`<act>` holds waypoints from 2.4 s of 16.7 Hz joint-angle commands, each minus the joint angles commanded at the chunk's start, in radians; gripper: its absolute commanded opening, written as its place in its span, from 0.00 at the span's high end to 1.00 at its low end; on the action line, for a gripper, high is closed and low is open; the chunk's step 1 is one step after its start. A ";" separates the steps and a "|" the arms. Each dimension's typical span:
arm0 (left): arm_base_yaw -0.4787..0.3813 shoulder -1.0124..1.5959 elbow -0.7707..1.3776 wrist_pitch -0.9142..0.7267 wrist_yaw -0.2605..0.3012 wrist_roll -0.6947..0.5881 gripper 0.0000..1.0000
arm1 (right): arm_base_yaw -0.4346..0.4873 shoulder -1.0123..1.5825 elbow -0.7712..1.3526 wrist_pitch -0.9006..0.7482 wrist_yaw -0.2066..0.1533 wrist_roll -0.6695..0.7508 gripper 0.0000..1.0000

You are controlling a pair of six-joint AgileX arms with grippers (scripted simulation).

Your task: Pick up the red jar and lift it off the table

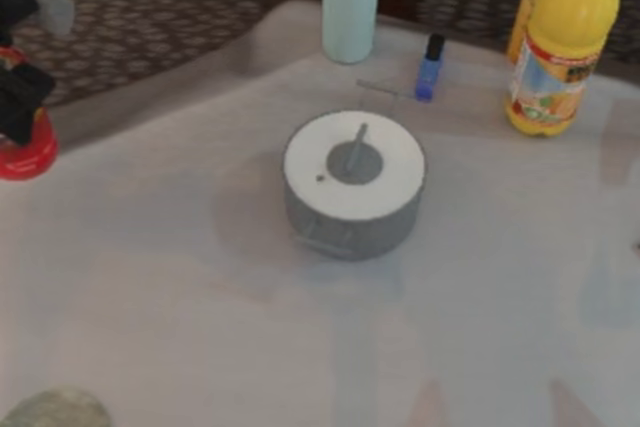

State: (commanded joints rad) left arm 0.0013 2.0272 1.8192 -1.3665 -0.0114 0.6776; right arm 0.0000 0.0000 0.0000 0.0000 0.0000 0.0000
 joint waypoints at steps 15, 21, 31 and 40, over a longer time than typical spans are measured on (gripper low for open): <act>-0.267 0.083 -0.044 0.172 -0.012 -0.867 1.00 | 0.000 0.000 0.000 0.000 0.000 0.000 0.00; -0.309 0.095 -0.059 0.199 -0.013 -0.976 1.00 | 0.000 0.000 0.000 0.000 0.000 0.000 0.00; -0.303 0.147 -0.170 0.365 -0.013 -0.970 1.00 | 0.000 0.000 0.000 0.000 0.000 0.000 0.00; -0.303 0.150 -0.174 0.369 -0.012 -0.970 0.62 | 0.000 0.000 0.000 0.000 0.000 0.000 0.00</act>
State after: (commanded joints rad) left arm -0.3021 2.1768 1.6452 -0.9980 -0.0238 -0.2922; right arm 0.0000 0.0000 0.0000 0.0000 0.0000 0.0000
